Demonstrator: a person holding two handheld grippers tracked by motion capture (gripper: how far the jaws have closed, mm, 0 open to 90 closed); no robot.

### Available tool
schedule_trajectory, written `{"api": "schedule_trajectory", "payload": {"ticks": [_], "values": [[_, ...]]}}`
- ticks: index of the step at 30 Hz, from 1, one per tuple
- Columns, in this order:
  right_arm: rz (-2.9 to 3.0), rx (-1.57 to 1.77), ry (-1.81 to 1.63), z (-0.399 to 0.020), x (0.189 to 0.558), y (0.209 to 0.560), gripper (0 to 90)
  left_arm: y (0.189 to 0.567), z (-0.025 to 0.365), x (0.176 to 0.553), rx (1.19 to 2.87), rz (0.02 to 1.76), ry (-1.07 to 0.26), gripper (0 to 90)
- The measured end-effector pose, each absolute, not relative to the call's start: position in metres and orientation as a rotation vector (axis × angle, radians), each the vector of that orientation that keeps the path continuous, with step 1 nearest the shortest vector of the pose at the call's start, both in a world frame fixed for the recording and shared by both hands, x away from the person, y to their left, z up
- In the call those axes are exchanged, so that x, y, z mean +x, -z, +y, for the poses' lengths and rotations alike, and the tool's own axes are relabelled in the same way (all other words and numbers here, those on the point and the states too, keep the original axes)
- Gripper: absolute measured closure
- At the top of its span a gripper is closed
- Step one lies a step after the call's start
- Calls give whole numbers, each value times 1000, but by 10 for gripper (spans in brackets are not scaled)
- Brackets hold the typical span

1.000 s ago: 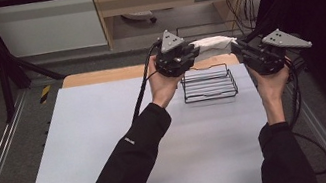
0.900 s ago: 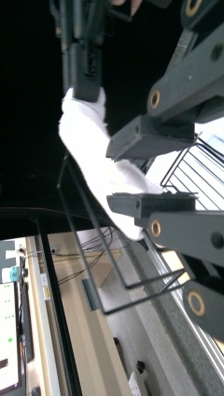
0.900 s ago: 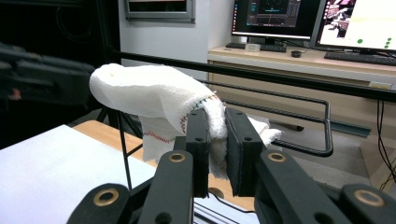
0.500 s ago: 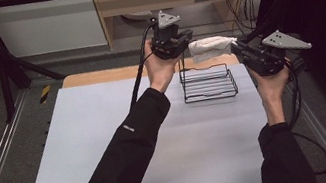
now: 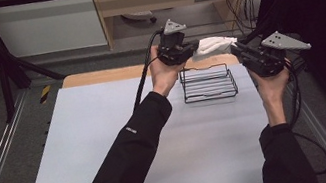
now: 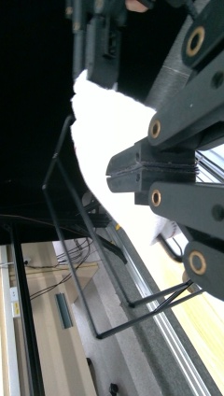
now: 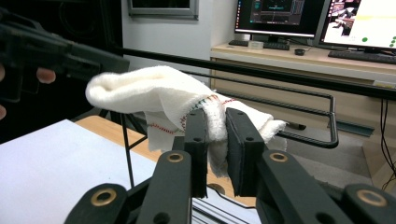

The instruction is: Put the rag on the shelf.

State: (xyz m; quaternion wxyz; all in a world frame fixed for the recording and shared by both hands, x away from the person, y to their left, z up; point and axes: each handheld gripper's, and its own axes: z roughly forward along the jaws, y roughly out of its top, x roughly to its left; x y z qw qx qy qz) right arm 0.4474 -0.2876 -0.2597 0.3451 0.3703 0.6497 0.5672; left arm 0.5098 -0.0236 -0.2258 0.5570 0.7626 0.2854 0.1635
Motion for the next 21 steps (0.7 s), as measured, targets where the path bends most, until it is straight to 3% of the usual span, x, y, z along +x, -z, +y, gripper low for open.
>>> {"api": "schedule_trajectory", "payload": {"ticks": [8,11,17,21], "values": [[1688,950,-1482,-288,443,255,643,234,-26,508,1820,669,-381,895],[1673,941,-1506,-288,440,251,627,238,-27,508,1836,666,-381,895],[1740,986,-1498,-281,444,252,795,249,-30,508,1859,664,-382,895],[1792,1049,-1467,-276,454,267,853,254,-28,508,1866,662,-383,895]]}}
